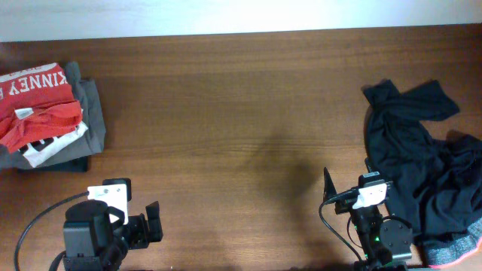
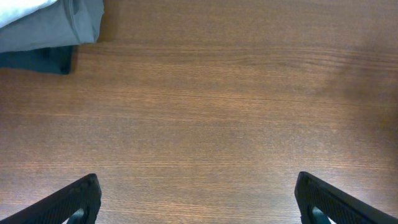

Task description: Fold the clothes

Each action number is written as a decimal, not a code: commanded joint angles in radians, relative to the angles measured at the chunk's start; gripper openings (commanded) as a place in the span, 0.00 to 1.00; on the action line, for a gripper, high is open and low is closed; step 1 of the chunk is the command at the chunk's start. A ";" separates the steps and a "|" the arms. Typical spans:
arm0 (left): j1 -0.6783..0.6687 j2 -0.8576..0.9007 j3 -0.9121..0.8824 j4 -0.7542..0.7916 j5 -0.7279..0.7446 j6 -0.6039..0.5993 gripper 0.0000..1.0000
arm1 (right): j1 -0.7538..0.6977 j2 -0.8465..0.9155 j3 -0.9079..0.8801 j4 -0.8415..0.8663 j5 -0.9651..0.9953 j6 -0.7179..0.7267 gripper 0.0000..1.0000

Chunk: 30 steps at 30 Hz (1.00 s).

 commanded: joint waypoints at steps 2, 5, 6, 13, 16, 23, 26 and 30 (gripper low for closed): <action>-0.002 -0.004 -0.003 0.002 -0.007 0.008 0.99 | -0.001 -0.007 -0.005 -0.005 -0.013 0.008 0.99; -0.002 -0.004 -0.003 0.002 -0.007 0.008 0.99 | -0.001 -0.007 -0.005 -0.005 -0.013 0.008 0.99; -0.002 -0.004 -0.003 0.002 -0.007 0.008 0.99 | -0.001 -0.007 -0.005 -0.005 -0.013 0.008 0.99; -0.002 -0.004 -0.003 0.002 -0.007 0.008 0.99 | -0.001 -0.007 -0.005 -0.005 -0.013 0.008 0.99; -0.002 -0.004 -0.003 0.002 -0.007 0.008 0.99 | -0.001 -0.007 -0.005 -0.005 -0.013 0.008 0.99; -0.002 -0.004 -0.005 0.003 -0.007 0.008 0.99 | -0.001 -0.007 -0.005 -0.005 -0.013 0.008 0.99; -0.002 -0.004 -0.006 0.003 -0.007 0.008 0.99 | -0.001 -0.007 -0.005 -0.005 -0.013 0.008 0.99; -0.006 -0.030 -0.019 0.009 -0.007 0.008 0.99 | -0.001 -0.007 -0.005 -0.005 -0.013 0.008 0.99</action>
